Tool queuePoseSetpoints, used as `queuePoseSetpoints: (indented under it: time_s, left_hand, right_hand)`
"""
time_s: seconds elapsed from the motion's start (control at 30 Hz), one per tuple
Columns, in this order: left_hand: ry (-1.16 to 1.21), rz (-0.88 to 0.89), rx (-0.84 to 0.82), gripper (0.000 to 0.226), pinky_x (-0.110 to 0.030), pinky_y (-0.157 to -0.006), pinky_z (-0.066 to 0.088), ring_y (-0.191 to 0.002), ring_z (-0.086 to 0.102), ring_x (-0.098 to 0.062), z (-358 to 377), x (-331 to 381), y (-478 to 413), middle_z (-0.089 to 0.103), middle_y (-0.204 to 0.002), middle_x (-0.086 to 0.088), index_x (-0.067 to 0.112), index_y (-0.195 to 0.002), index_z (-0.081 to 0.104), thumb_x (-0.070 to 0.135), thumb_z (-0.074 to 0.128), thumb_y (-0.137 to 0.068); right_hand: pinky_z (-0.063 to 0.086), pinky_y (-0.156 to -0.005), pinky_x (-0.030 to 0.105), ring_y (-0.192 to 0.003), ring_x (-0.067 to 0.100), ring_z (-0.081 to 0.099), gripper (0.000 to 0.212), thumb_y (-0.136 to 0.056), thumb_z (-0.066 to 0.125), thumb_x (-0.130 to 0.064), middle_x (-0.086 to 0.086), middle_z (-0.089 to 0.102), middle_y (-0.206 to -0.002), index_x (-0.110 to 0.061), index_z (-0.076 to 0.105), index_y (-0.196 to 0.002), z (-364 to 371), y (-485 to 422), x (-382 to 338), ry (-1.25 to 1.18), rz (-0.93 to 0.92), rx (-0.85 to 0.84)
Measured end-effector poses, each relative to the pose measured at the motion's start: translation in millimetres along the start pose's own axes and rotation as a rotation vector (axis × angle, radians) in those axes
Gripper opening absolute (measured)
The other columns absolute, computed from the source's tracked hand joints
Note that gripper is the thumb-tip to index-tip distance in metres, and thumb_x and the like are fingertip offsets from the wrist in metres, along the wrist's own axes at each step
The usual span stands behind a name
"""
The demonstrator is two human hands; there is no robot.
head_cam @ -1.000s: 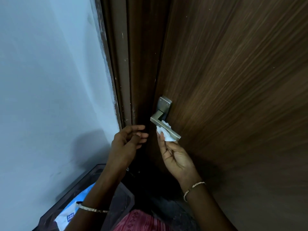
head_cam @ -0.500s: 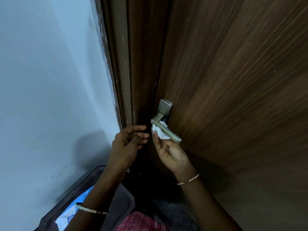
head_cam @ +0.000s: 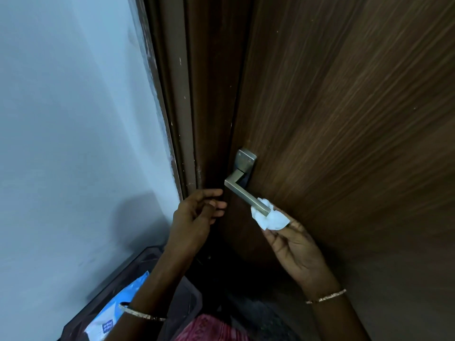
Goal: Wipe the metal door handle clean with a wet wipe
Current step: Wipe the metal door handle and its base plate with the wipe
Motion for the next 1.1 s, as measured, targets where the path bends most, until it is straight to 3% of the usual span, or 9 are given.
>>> queuePoseSetpoints:
  time_s: [0.13,0.2,0.3,0.37,0.47,0.67,0.9,1.0,1.1]
  left_hand:
    - [0.001,0.003,0.007,0.027,-0.03,-0.084,0.057,-0.092,0.072,-0.016,-0.3,2.1,-1.1,0.075,-0.099,-0.003,0.018,-0.115,0.067,0.007,0.047,-0.1]
    - [-0.002,0.001,0.011,0.027,-0.028,-0.082,0.057,-0.092,0.072,-0.016,-1.2,1.3,-2.0,0.075,-0.099,-0.003,0.017,-0.115,0.067,0.007,0.047,-0.1]
    - [0.004,-0.013,0.013,0.027,-0.026,-0.081,0.056,-0.092,0.072,-0.017,-0.9,-0.6,-2.7,0.075,-0.099,-0.005,0.016,-0.115,0.068,0.006,0.047,-0.1]
    - [0.007,-0.018,0.016,0.028,-0.025,-0.079,0.056,-0.091,0.072,-0.018,-1.4,-1.6,-2.5,0.075,-0.098,-0.006,0.016,-0.114,0.068,0.005,0.047,-0.1]
    - [0.011,-0.023,0.025,0.027,-0.026,-0.079,0.055,-0.091,0.072,-0.02,-2.2,-2.8,-2.6,0.075,-0.098,-0.008,0.015,-0.113,0.069,0.004,0.048,-0.1]
    - [0.021,-0.005,0.038,0.025,-0.03,-0.082,0.056,-0.092,0.073,-0.019,-2.1,-2.0,-1.5,0.076,-0.097,-0.008,0.015,-0.111,0.069,0.005,0.05,-0.099]
    - [0.031,-0.001,0.06,0.027,-0.036,-0.086,0.058,-0.092,0.073,-0.022,-1.8,-5.7,0.0,0.077,-0.095,-0.007,0.016,-0.11,0.069,0.004,0.049,-0.099]
    - [0.04,-0.014,0.058,0.026,-0.031,-0.081,0.056,-0.091,0.073,-0.022,-1.3,-6.1,-0.1,0.076,-0.094,-0.006,0.019,-0.11,0.069,0.005,0.05,-0.098]
    - [0.021,-0.018,0.042,0.026,-0.027,-0.076,0.054,-0.09,0.073,-0.019,0.1,-4.9,0.0,0.076,-0.095,-0.005,0.019,-0.111,0.068,0.006,0.049,-0.099]
  right_hand:
    - [0.055,-0.095,0.028,-0.12,0.024,0.066,0.03,-0.091,0.058,0.001,0.013,0.071,-0.126,-0.007,0.075,-0.114,13.3,10.0,-16.1,0.398,-0.264,-0.036]
    - [0.053,-0.1,0.027,-0.122,0.018,0.065,0.034,-0.097,0.052,0.009,0.005,0.073,-0.123,-0.008,0.074,-0.116,20.5,14.0,-23.5,0.723,-0.459,0.002]
    - [0.057,-0.091,0.024,-0.119,0.011,0.066,0.049,-0.089,0.047,0.023,0.0,0.073,-0.122,-0.007,0.074,-0.117,39.6,21.8,-29.2,1.196,-0.754,0.009]
    - [0.055,-0.093,0.023,-0.12,0.01,0.065,0.045,-0.088,0.05,0.017,0.0,0.073,-0.122,-0.007,0.073,-0.118,51.7,23.6,-29.4,1.394,-0.887,-0.002]
    - [0.05,-0.103,0.023,-0.122,0.014,0.062,0.042,-0.088,0.058,0.013,0.004,0.071,-0.125,-0.006,0.071,-0.123,74.5,14.7,-23.2,1.67,-0.909,-0.016]
    - [0.052,-0.104,0.033,-0.126,0.021,0.059,0.044,-0.081,0.07,-0.002,0.009,0.069,-0.129,-0.004,0.069,-0.125,112.0,-10.7,0.0,2.1,-0.87,-0.04]
    - [0.049,-0.104,0.034,-0.126,0.021,0.059,0.047,-0.076,0.077,-0.005,0.008,0.068,-0.131,-0.006,0.07,-0.123,112.5,-13.3,9.4,2.186,-0.877,-0.071]
    - [0.052,-0.102,0.033,-0.125,0.019,0.059,0.043,-0.082,0.064,-0.004,0.005,0.067,-0.133,-0.008,0.07,-0.124,96.8,5.8,1.3,2.08,-0.89,-0.011]
    - [0.056,-0.096,0.029,-0.117,0.016,0.065,0.041,-0.082,0.069,0.009,0.004,0.071,-0.126,-0.009,0.074,-0.118,83.7,16.7,-11.8,1.841,-0.893,0.057]
Point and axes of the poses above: each hand's wrist, its own y-axis away from the middle knuckle, its own z-axis out of the palm, x = y × z, the point moved 4 cm from there along -y, towards the middle knuckle
